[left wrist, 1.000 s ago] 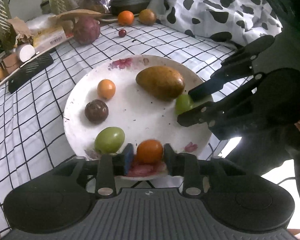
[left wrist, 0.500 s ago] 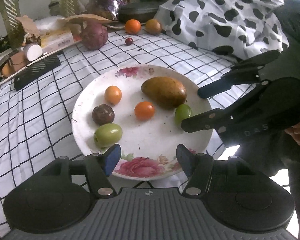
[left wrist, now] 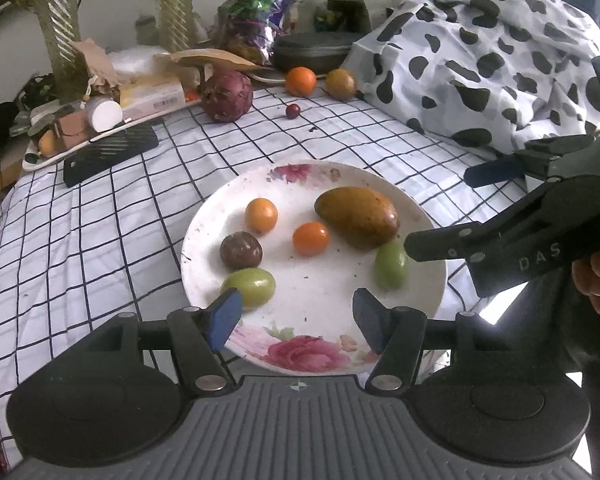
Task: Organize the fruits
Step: 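Move both grippers from the plate toward the dragon fruit and small red fruit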
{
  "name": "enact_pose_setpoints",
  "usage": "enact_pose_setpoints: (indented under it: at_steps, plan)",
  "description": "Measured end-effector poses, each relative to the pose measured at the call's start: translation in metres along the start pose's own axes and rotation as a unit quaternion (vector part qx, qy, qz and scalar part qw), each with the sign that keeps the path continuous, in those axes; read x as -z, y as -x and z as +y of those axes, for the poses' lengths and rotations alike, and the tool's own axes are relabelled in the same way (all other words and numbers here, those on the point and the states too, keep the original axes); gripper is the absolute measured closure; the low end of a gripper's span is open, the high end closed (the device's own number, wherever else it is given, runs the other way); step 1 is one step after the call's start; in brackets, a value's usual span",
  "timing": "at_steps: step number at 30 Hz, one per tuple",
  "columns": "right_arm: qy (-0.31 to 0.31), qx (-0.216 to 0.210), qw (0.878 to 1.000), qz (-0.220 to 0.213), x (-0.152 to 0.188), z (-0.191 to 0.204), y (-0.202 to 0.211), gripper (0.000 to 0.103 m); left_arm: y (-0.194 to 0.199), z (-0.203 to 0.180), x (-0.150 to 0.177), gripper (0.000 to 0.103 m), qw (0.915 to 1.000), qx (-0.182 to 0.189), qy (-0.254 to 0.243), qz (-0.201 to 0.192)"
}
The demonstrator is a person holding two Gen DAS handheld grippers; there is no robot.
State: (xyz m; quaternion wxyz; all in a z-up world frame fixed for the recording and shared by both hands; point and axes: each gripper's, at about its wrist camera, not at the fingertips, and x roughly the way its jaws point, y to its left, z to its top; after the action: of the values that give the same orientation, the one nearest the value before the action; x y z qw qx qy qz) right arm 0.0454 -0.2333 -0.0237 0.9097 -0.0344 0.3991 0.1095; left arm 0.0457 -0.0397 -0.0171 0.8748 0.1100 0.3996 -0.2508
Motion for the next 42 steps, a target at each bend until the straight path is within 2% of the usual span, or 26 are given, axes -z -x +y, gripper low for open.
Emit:
enact_pose_setpoints:
  at_steps: [12, 24, 36, 42]
  plan:
    - [-0.002, 0.016, 1.0, -0.001, -0.003, 0.0, -0.003, 0.0, 0.002, -0.005, -0.004, 0.043, 0.9994, -0.02, -0.022, -0.02]
    - [-0.016, 0.038, 0.999, -0.008, -0.013, -0.008, -0.014, 0.0, -0.009, -0.001, -0.026, 0.043, 0.9966, -0.047, -0.048, -0.048]
    - [-0.041, 0.088, 0.995, -0.002, -0.033, -0.036, -0.049, 0.0, -0.036, 0.02, -0.057, 0.043, 0.9951, -0.062, -0.035, -0.069]
    - [-0.046, 0.1, 0.994, 0.0, -0.047, -0.044, -0.068, 0.0, -0.046, 0.039, -0.07, 0.043, 0.9941, -0.074, -0.002, -0.079]
